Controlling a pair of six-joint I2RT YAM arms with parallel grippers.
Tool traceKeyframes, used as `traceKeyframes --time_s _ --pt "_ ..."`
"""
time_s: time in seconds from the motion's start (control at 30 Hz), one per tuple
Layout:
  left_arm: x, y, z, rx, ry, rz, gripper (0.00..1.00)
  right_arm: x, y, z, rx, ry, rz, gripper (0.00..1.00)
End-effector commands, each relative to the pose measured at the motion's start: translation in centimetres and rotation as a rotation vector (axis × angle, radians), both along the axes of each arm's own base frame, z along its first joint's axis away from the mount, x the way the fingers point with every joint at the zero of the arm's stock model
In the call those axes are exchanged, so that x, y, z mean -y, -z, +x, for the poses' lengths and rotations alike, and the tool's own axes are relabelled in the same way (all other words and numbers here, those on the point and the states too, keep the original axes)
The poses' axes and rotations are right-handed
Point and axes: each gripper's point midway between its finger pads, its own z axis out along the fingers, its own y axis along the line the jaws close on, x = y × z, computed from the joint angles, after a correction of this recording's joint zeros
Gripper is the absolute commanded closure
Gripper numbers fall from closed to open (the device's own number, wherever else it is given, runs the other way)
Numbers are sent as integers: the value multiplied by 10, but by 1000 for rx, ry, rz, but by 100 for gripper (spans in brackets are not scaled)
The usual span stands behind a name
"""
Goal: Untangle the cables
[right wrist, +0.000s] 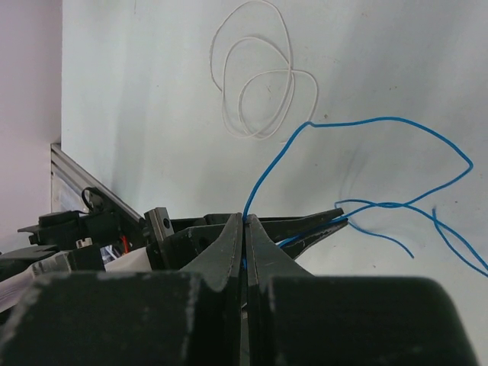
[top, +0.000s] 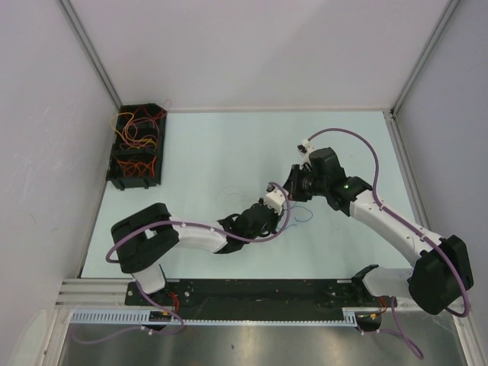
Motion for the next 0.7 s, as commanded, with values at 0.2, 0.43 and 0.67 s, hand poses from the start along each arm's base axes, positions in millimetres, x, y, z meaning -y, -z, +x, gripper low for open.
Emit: traceKeyframes --time_s 0.2,0.43,0.67 --pt "-34 -61 2 61 -114 19 100 29 -35 33 85 92 29 25" --pt "-84 -107 6 104 -192 25 100 64 -46 49 133 188 14 21" --pt "-136 -135 20 95 -303 51 100 73 -37 46 117 206 -32 20"
